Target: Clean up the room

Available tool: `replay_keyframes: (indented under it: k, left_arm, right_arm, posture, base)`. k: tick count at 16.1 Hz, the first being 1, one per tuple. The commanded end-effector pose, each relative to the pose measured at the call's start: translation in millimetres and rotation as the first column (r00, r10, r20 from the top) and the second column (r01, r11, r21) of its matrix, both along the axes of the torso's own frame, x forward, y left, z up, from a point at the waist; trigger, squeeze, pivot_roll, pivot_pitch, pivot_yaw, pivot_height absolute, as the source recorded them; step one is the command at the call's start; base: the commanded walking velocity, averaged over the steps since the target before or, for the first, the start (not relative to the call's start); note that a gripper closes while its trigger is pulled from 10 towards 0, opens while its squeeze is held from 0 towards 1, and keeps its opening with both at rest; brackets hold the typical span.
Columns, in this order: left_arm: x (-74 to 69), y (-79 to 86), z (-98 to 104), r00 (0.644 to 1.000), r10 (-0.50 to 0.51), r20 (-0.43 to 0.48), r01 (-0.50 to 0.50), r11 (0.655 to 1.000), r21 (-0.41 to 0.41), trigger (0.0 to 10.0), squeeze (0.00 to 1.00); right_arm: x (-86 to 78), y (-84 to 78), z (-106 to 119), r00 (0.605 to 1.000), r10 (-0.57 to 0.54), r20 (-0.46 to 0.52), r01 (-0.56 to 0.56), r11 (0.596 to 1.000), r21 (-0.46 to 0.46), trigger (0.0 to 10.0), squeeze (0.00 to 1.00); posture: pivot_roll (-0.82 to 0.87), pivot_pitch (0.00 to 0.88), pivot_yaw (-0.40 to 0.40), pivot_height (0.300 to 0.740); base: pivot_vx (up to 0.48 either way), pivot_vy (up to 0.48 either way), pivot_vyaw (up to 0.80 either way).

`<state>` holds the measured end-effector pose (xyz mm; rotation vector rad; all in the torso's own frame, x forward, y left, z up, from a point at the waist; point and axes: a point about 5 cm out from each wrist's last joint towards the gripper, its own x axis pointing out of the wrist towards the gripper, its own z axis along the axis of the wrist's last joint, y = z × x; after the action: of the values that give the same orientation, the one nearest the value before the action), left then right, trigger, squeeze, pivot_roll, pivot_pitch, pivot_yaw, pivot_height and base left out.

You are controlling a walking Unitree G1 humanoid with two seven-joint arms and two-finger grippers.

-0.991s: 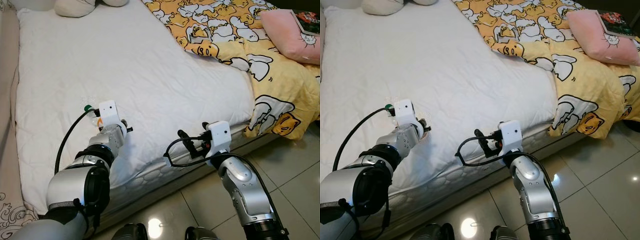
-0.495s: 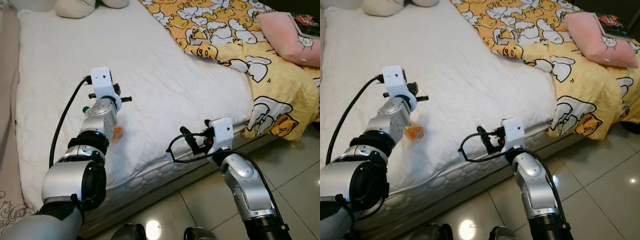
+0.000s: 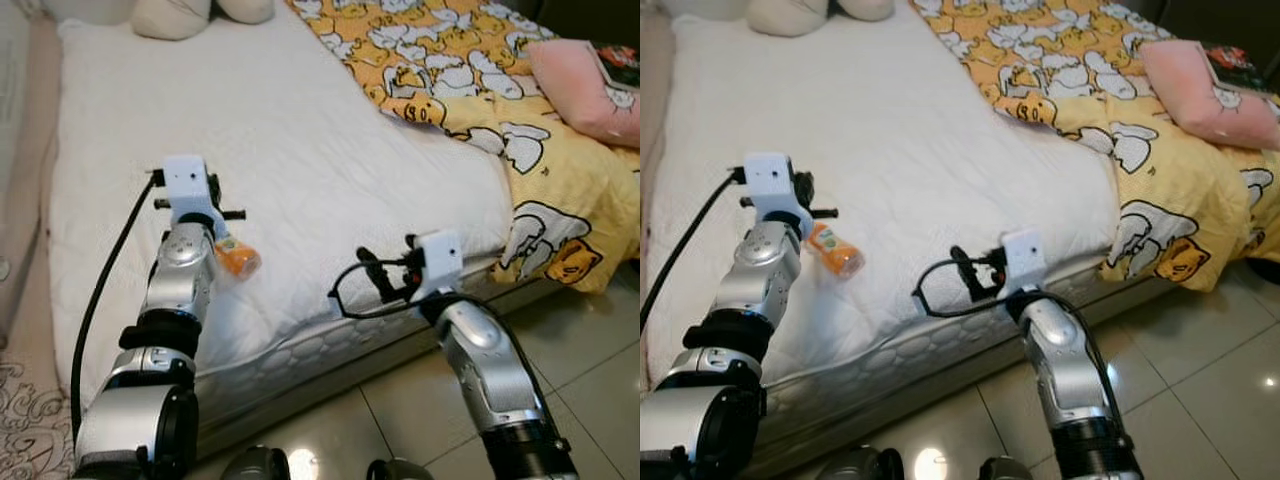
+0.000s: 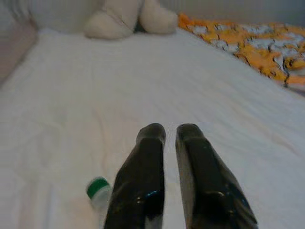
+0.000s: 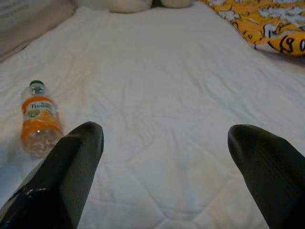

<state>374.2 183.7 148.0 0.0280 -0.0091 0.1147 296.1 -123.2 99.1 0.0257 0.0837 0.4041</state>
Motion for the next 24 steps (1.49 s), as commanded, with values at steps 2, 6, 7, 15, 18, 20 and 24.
replay_keyframes:
  k: [2, 6, 7, 15, 18, 20, 24]
  left_arm:
    - [-13.4, -1.1, -4.4, 0.999, 0.018, 0.034, -0.019, 0.999, 0.033, 10.0, 1.0]
    - [-15.1, -2.0, -22.1, 0.998, 0.039, -0.054, -0.037, 0.999, 0.027, 10.0, 1.0]
    - [-13.5, -3.1, -22.4, 0.997, 0.037, -0.061, -0.035, 0.999, 0.033, 10.0, 1.0]
    - [12.4, -11.4, -8.2, 0.992, 0.004, -0.129, 0.005, 0.998, 0.066, 10.0, 0.0]
    - [15.3, -6.2, -5.5, 0.991, 0.012, -0.132, -0.006, 0.999, 0.049, 10.0, 1.0]
    - [16.4, -9.6, -6.3, 0.991, -0.014, -0.13, 0.019, 0.999, 0.033, 10.0, 1.0]
    - [15.4, -8.6, -9.5, 0.992, -0.01, -0.125, 0.015, 0.999, 0.035, 10.0, 1.0]
  right_arm:
    - [3.8, -5.4, 1.3, 1.0, -0.024, 0.012, 0.024, 1.0, -0.014, 10.0, 0.0]
    - [4.8, -4.5, 1.4, 0.999, -0.03, 0.015, 0.031, 0.999, -0.021, 10.0, 0.0]
    - [4.6, -4.7, 1.0, 0.999, -0.032, 0.015, 0.032, 0.999, -0.023, 10.0, 0.0]
    - [4.3, -7.3, 0.6, 0.998, -0.052, 0.023, 0.053, 0.998, -0.023, 10.0, 0.0]
    - [4.6, -7.8, 0.1, 0.998, -0.063, 0.024, 0.064, 0.998, -0.02, 10.0, 0.0]
    - [5.2, -6.9, 0.5, 0.997, -0.071, 0.03, 0.072, 0.997, -0.016, 10.0, 0.0]
    - [5.6, -7.4, -0.4, 0.997, -0.076, 0.027, 0.077, 0.996, -0.036, 10.0, 0.0]
  posture:
    - [-0.09, 0.038, -0.002, 0.74]
    - [-0.09, 0.041, -0.003, 0.74]
    - [-0.09, 0.041, -0.003, 0.74]
    - [-0.1, 0.051, -0.003, 0.74]
    - [-0.1, 0.051, -0.003, 0.74]
    - [-0.1, 0.051, -0.003, 0.74]
    - [-0.1, 0.053, -0.004, 0.74]
  base:
    - [0.0, -0.24, 0.0]
    - [0.0, -0.48, 0.76]
    - [0.0, -0.48, 0.73]
    - [0.0, -0.297, 0.44]
    - [0.0, 0.0, 0.0]
    - [0.0, 0.0, 0.0]
    - [0.0, 0.0, -0.32]
